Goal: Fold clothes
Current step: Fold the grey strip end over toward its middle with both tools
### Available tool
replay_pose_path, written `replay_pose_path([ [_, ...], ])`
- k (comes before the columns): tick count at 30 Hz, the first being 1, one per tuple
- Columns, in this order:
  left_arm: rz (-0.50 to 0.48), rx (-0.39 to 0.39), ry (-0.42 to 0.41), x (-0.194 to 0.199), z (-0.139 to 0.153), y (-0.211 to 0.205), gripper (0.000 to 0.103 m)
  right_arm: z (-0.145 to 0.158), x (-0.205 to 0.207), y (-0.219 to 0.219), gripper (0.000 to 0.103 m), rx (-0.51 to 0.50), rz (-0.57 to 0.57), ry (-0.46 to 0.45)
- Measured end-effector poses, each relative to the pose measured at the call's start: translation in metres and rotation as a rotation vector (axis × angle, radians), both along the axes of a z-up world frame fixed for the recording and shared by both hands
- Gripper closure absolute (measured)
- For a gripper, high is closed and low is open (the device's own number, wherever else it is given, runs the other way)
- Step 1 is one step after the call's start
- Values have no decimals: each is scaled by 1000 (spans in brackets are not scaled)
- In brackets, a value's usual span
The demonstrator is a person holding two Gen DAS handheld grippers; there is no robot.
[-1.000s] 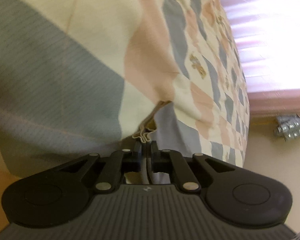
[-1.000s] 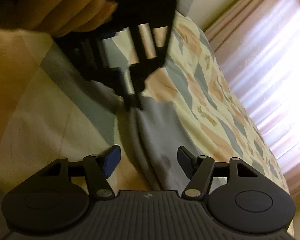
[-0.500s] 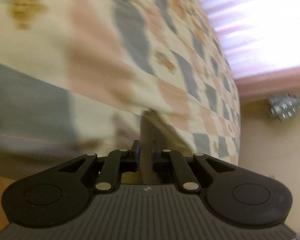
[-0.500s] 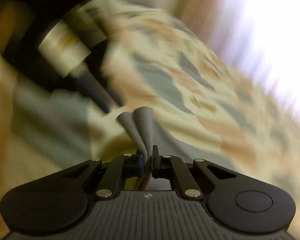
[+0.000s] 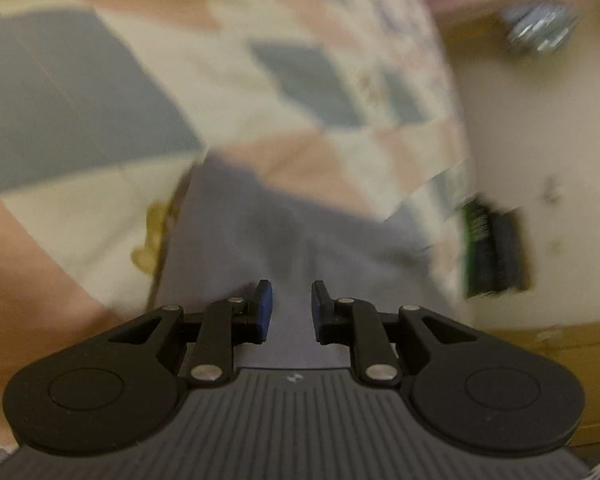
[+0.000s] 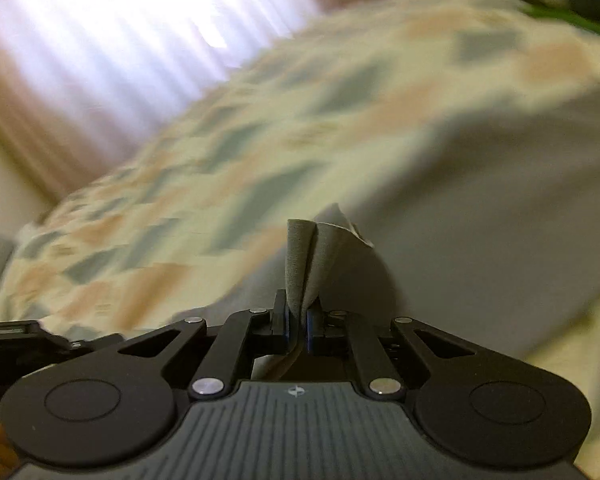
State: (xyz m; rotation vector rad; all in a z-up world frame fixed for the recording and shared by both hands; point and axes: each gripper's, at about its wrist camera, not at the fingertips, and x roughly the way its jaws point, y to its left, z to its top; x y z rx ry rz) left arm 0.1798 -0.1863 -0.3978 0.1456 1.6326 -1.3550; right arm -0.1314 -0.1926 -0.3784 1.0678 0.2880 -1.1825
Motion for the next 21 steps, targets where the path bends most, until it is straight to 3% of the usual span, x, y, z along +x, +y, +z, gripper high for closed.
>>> replay_pose_path([
  [2,-4,39,-28,-13,-10,3,88,-22,-27,2,79,88,-11,-92],
  [3,4,50,-33,-16,-12,4,88,-29,-36,0,79,108,-18,-150],
  [7,32,70,-87,-21,-7,0,86,-43,-64,-10,63,137,-35,-357],
  [9,43,77,-118,-24,-3,-6,86,-55,-73,-28,63,187,-12,-458],
  [10,48,79,-134,-27,0,-9,86,-60,-76,-35,73,206,3,-484],
  [12,50,67,-156,-35,9,-14,86,-55,-81,-49,96,198,59,-450],
  [14,44,40,-167,-47,21,-20,85,-43,-87,-59,97,159,110,-408],
  [17,12,-1,-159,-74,31,-35,81,-8,-110,-61,97,22,127,-335],
  [21,-66,-37,-138,-119,30,-62,80,27,-182,-58,97,-103,35,-245],
])
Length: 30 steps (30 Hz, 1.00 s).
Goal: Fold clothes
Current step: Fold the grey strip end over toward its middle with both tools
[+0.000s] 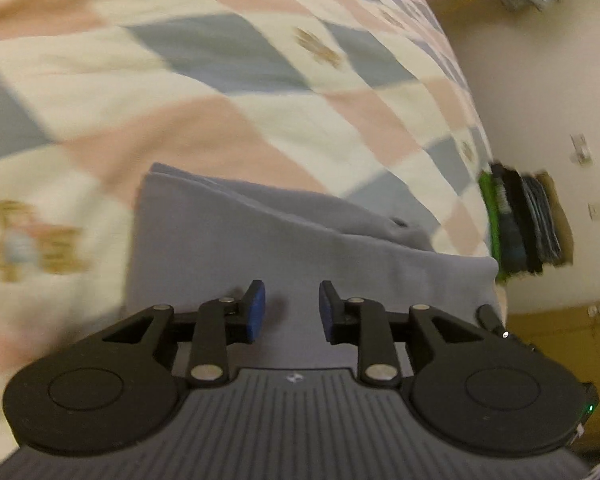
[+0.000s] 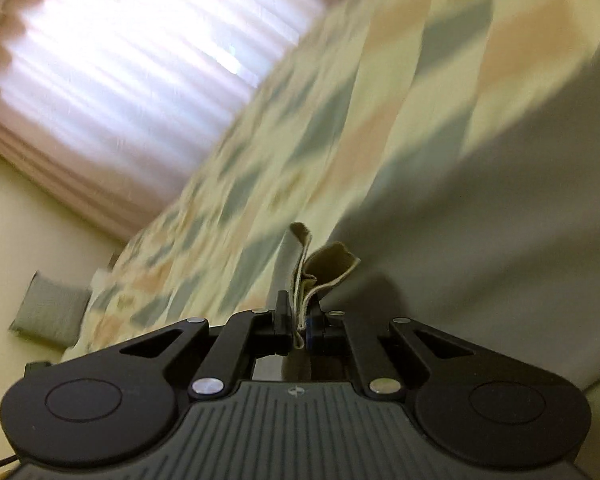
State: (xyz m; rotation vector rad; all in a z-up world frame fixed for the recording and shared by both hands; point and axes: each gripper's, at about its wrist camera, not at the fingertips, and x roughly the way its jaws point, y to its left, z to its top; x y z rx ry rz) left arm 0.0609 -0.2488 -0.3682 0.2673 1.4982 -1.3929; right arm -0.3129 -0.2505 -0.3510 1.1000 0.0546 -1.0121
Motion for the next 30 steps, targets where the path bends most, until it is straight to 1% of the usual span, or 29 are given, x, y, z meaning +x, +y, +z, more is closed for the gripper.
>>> replay_pose_path([
  [2,-42,8,-3,-24,-7,-13,80,7,-42,1,97,-18,-63,47],
  [5,-91,19,-11,-52,-17,-24,80,1,-93,-2,97,-2,-148,121],
  [8,-136,22,-27,-74,-20,-32,80,-7,-134,1,97,17,-205,141],
  [10,-170,21,-50,-84,-18,-36,80,-10,-151,5,97,14,-221,153],
  [13,-229,3,-116,-98,-9,-41,78,-11,-164,9,97,2,-244,167],
  [16,-272,-27,-174,-108,1,-43,74,-5,-168,6,97,-43,-263,183],
  [18,-287,-41,-195,-113,3,-45,74,2,-173,8,97,-92,-271,200],
  [20,-286,-29,-194,-116,-2,-47,74,8,-175,1,97,-126,-281,227],
  [22,-286,-16,-193,-118,-6,-49,74,3,-181,-3,97,-112,-298,256],
  [23,-285,-13,-194,-120,-8,-49,74,-3,-186,-5,97,-85,-307,269],
  [25,-285,-8,-198,-121,-10,-50,74,-26,-195,-12,97,17,-321,291],
  [26,-285,-8,-199,-121,-9,-50,74,-37,-199,-12,97,55,-333,277],
  [27,-287,-8,-198,-120,-9,-50,74,-42,-202,-11,97,70,-340,253],
  [28,-289,-6,-200,-119,-9,-50,74,-44,-203,-10,97,74,-346,234],
  [30,-287,-1,-205,-118,-8,-51,74,-42,-204,-11,96,66,-338,223],
])
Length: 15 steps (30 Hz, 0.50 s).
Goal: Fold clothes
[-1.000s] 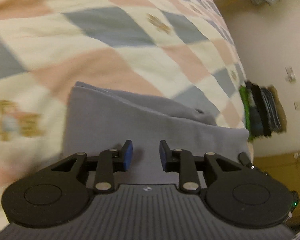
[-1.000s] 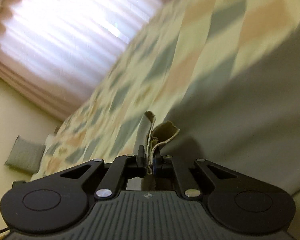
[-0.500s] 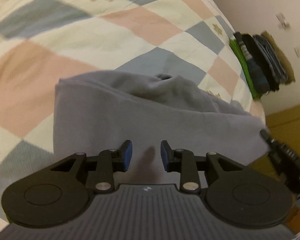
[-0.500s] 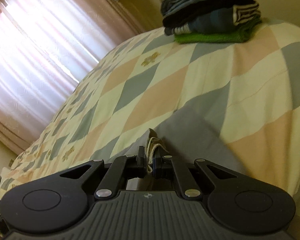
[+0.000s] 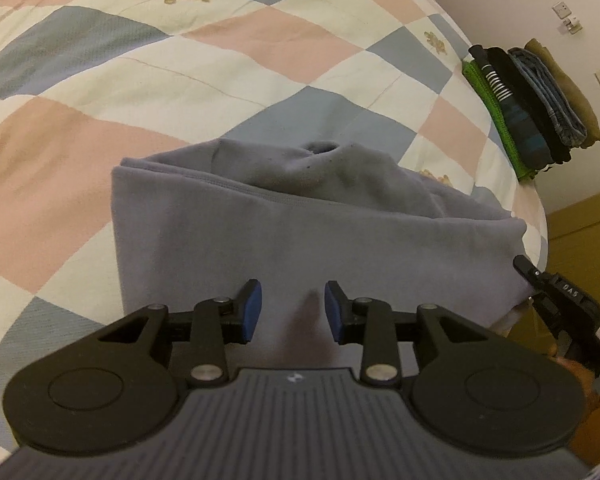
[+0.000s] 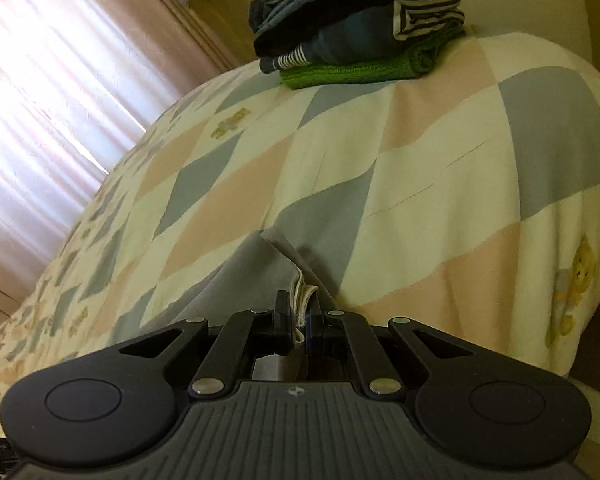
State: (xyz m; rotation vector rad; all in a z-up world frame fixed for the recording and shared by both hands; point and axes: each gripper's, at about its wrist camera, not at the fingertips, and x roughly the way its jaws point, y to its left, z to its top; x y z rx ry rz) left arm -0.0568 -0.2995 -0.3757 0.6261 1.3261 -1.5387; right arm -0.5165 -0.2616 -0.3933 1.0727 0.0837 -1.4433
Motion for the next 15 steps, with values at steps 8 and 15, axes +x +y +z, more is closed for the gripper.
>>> replay_pose_path([
  [8,-15,-11,-65,-1,10,-2,74,13,-4,-9,77,49,-36,83],
  [15,-134,-117,-141,-5,30,-6,76,47,40,1,78,-65,50,314],
])
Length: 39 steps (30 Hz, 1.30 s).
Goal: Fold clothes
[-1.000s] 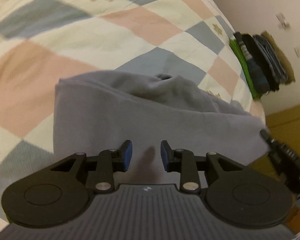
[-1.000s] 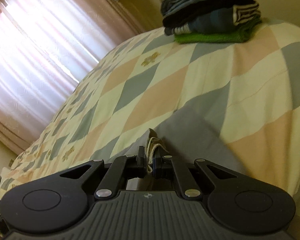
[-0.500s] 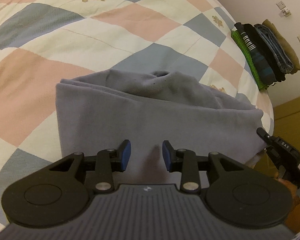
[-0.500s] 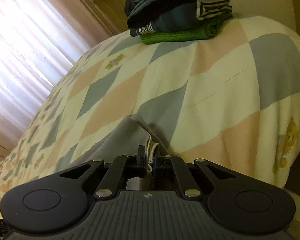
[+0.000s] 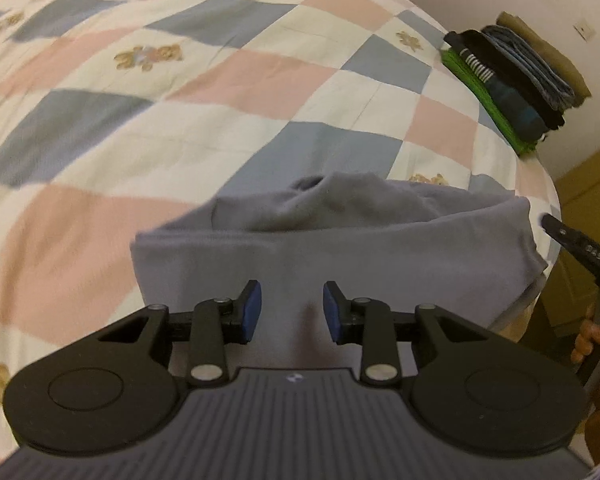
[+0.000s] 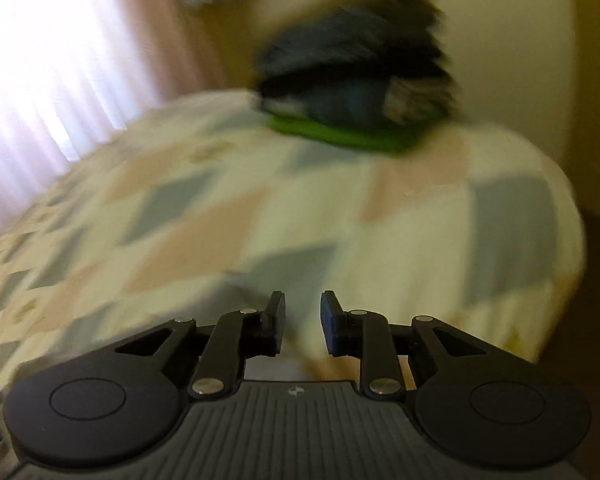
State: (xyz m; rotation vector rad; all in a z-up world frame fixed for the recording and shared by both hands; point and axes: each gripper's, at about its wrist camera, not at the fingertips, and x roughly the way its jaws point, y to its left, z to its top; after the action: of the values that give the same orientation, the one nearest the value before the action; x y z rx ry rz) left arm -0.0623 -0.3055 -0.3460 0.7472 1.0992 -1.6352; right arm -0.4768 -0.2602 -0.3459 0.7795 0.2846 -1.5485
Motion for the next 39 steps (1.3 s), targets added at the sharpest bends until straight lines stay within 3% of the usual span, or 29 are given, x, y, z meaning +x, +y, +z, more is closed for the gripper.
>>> replay_pose_path([
  [3,-26,-31,-34,5,-14,-14,80,-10,34,-18,77,15,128,39],
  [5,-28,-31,-41,13,-28,-27,93,-32,42,-38,77,67,122,97],
  [7,-3,6,-1,27,-41,-41,98,-51,43,-52,82,109,99,126],
  [9,17,-8,48,42,-33,-47,97,-57,36,-56,85,120,56,95],
  [12,-26,-41,14,54,-15,-46,96,-32,34,-35,77,62,-44,88],
  [16,-180,-32,-36,52,-8,-34,88,-11,38,-1,70,24,-139,107],
  [19,-265,19,-132,45,-24,-27,85,-34,49,3,66,157,-158,141],
  [22,-275,32,-148,43,-20,-27,85,-49,57,6,66,194,-190,193],
  [25,-298,16,-159,39,-6,-20,80,-23,73,15,65,158,-244,189],
  [28,-327,47,-191,36,-6,-11,72,-1,99,37,53,103,-238,181],
  [31,-345,96,-283,31,-14,-6,73,-7,125,45,52,182,-216,182],
  [33,-358,83,-288,33,-9,0,72,-11,138,51,52,241,-228,169],
  [39,-390,61,-307,36,7,14,70,9,180,94,48,254,-297,56],
])
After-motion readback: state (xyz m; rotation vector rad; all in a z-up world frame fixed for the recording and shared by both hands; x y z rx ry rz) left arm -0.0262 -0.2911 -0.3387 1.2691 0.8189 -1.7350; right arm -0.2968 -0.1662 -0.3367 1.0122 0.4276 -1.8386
